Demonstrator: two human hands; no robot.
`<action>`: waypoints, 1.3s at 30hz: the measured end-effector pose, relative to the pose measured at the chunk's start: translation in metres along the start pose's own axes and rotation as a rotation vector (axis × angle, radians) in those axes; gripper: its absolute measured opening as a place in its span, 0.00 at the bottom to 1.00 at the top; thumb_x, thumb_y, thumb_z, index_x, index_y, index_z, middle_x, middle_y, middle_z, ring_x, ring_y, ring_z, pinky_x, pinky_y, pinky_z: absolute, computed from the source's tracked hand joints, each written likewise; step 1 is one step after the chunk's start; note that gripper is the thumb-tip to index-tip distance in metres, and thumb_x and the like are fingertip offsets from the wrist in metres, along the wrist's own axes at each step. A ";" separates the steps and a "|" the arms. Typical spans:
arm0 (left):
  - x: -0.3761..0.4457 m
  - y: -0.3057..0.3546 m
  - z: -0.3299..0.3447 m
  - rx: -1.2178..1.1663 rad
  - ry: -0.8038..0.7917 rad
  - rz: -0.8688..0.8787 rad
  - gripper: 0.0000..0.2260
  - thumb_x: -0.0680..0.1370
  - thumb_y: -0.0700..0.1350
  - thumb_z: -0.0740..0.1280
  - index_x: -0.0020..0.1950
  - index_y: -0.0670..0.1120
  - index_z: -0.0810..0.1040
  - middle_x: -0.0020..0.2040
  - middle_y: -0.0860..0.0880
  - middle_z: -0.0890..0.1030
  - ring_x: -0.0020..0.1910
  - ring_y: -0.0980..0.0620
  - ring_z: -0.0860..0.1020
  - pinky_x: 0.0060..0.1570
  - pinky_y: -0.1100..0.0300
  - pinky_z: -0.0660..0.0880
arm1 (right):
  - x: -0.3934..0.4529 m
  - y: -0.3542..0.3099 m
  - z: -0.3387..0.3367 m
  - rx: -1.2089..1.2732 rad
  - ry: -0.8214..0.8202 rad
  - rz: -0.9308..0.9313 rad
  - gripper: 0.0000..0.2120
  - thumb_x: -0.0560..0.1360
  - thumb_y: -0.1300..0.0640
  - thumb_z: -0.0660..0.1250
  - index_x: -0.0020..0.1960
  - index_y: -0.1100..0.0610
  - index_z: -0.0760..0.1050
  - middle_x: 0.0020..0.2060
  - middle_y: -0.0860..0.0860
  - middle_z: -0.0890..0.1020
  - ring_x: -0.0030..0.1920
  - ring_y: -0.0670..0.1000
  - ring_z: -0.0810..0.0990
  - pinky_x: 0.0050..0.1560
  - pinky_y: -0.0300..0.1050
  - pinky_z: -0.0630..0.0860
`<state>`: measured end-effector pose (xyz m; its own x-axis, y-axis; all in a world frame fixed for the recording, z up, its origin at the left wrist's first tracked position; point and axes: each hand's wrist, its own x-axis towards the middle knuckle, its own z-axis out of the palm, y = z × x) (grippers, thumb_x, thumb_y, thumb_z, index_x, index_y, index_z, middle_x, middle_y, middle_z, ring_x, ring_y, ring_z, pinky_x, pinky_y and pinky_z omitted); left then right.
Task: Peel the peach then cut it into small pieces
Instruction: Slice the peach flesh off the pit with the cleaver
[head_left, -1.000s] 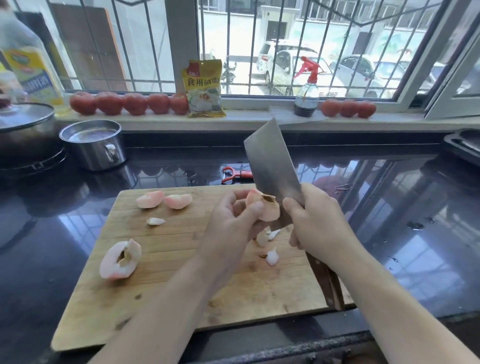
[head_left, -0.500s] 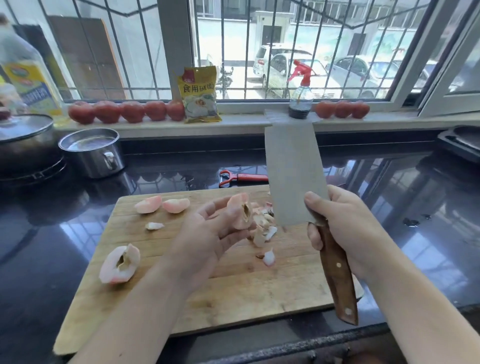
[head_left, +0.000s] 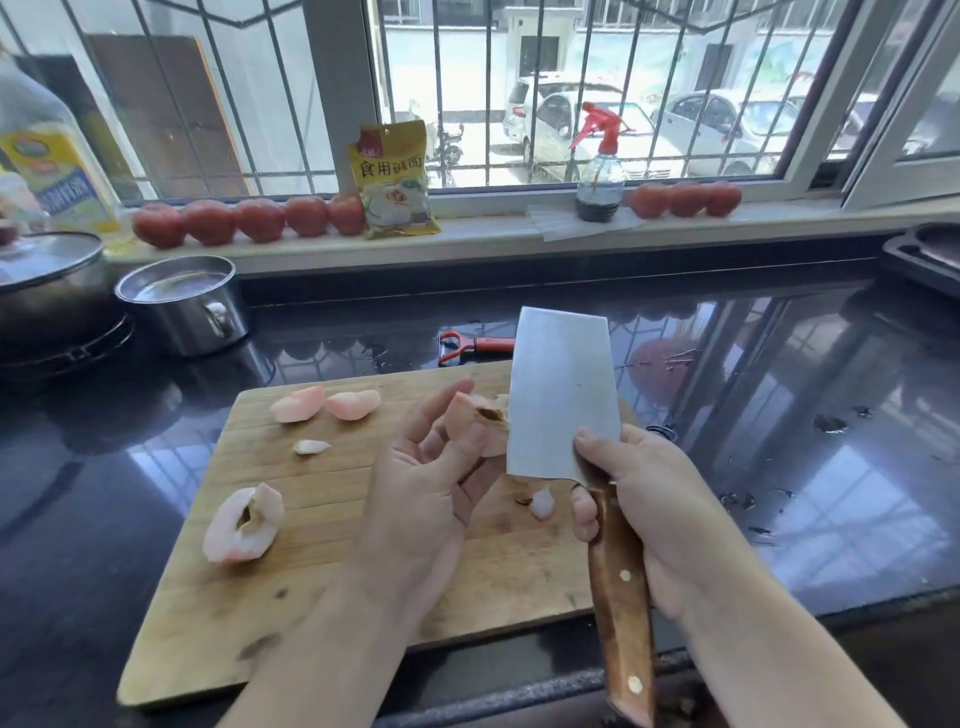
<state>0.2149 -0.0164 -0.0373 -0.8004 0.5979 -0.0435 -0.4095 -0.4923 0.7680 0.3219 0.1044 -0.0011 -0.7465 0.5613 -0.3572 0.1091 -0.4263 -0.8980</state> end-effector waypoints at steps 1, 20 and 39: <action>-0.001 -0.001 0.001 0.011 0.002 0.005 0.18 0.73 0.37 0.72 0.62 0.45 0.81 0.56 0.43 0.85 0.50 0.47 0.86 0.48 0.55 0.84 | 0.001 0.001 0.000 0.000 0.000 0.000 0.09 0.84 0.58 0.61 0.58 0.59 0.78 0.40 0.60 0.86 0.24 0.49 0.72 0.23 0.39 0.70; -0.009 0.016 -0.009 0.046 -0.154 -0.293 0.23 0.84 0.51 0.58 0.61 0.35 0.84 0.64 0.36 0.82 0.65 0.40 0.81 0.66 0.49 0.78 | -0.003 0.005 -0.002 -0.163 -0.050 -0.198 0.09 0.86 0.54 0.58 0.57 0.52 0.78 0.35 0.68 0.79 0.23 0.50 0.72 0.25 0.43 0.69; -0.018 0.024 -0.018 0.039 -0.261 -0.265 0.21 0.80 0.47 0.63 0.67 0.35 0.80 0.66 0.34 0.80 0.66 0.36 0.80 0.64 0.49 0.79 | -0.007 0.009 -0.008 -0.340 -0.160 -0.394 0.08 0.85 0.58 0.59 0.56 0.53 0.77 0.36 0.70 0.79 0.21 0.54 0.67 0.27 0.31 0.71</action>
<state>0.2113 -0.0499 -0.0292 -0.5282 0.8450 -0.0835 -0.5666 -0.2776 0.7758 0.3334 0.1029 -0.0085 -0.8616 0.5058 0.0429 -0.0126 0.0630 -0.9979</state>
